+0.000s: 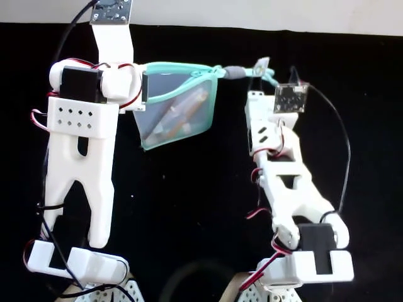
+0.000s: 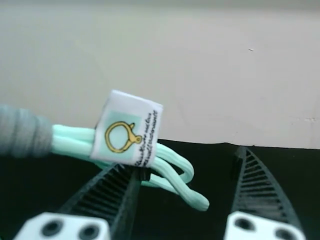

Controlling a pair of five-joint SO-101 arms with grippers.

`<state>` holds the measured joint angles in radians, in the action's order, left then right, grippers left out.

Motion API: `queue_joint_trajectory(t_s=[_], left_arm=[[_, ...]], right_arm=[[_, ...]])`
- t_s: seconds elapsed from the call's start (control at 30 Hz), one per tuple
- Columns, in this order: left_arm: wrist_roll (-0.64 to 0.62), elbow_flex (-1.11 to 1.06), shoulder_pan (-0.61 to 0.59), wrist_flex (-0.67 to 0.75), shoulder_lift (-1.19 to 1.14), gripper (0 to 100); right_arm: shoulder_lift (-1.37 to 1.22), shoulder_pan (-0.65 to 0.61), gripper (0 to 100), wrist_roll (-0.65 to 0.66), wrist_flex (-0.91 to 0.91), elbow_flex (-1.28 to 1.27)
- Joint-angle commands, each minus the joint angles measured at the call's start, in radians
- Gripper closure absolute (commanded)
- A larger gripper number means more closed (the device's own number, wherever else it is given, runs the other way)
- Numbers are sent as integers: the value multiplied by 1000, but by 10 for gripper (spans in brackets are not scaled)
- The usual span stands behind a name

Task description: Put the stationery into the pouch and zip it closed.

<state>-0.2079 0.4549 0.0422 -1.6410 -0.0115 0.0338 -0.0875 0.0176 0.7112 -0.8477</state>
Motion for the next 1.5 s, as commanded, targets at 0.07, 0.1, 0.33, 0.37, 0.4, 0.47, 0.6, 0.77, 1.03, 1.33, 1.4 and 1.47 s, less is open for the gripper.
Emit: queue_joint_trajectory(t_s=[0.07, 0.1, 0.33, 0.37, 0.4, 0.47, 0.6, 0.77, 1.03, 1.33, 1.4, 1.47], left_arm=[[9, -1, 12, 8, 8, 994], [9, -1, 12, 8, 8, 994], [9, -1, 10, 8, 7, 994], [9, -2, 8, 8, 7, 994], [9, -2, 8, 8, 7, 994], [9, -2, 8, 8, 7, 994], [9, -2, 8, 8, 5, 994], [9, -2, 8, 8, 2, 994], [9, -4, 8, 9, 1, 994], [9, -5, 8, 14, 1, 994], [9, -5, 8, 15, 1, 994], [9, -5, 8, 15, 1, 994]], right_arm=[[-48, -2, 736, 11, 21, 136], [-65, -7, 738, 11, 21, 153], [-137, -35, 933, 11, 21, 226], [-139, -36, 936, 11, 21, 225], [-139, -36, 936, 11, 21, 219], [-137, -35, 940, 11, 21, 216], [-137, -16, 985, 11, 15, 213], [-131, 25, 991, 11, -176, 220], [61, 47, 991, 5, -727, 219], [302, 47, 991, 5, -1144, 223], [358, 47, 991, 5, -1219, 223], [417, 47, 991, 5, -1290, 223]])
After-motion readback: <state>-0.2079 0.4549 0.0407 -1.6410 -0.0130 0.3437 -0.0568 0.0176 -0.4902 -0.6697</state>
